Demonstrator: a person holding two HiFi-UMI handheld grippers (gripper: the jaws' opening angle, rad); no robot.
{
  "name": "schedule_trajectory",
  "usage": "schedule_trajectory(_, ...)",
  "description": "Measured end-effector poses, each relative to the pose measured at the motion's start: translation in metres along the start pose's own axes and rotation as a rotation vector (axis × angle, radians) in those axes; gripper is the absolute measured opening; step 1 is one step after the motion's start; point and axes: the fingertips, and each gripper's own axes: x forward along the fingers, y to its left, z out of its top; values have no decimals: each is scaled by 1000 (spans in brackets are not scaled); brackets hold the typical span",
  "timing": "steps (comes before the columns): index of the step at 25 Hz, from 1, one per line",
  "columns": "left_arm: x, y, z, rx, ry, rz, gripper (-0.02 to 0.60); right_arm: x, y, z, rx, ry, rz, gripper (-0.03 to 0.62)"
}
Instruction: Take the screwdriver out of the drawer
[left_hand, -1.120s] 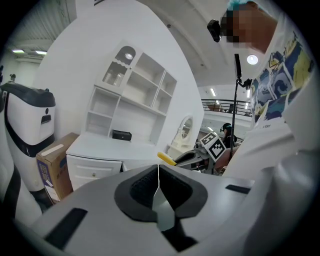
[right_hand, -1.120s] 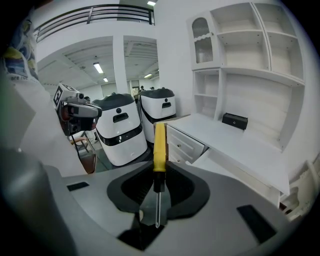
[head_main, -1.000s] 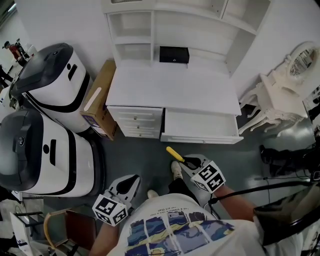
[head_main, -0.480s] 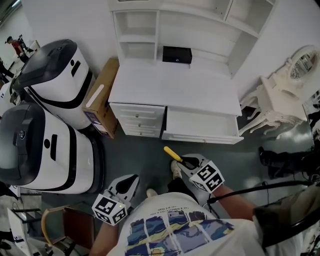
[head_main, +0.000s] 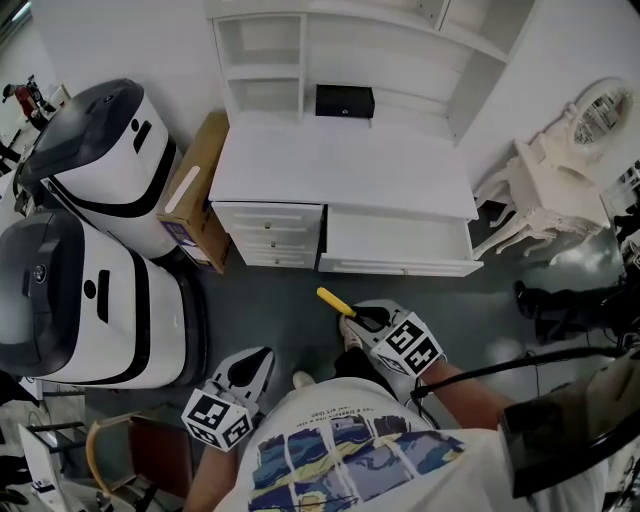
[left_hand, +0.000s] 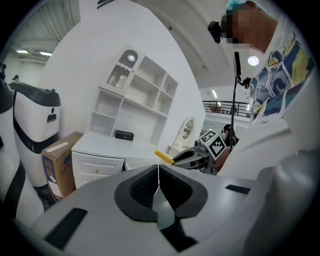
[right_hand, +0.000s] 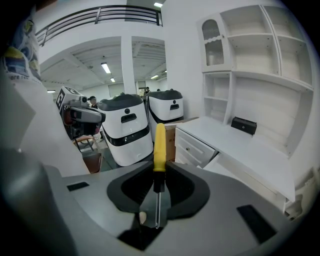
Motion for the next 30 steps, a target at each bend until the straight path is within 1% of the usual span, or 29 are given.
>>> schedule_trajectory(11, 2, 3, 2, 4, 2, -6, 15, 5, 1, 1, 0, -4, 3, 94)
schedule_trajectory(30, 15, -9, 0, 3, 22, -20, 15, -2, -2, -7, 1, 0, 6, 94)
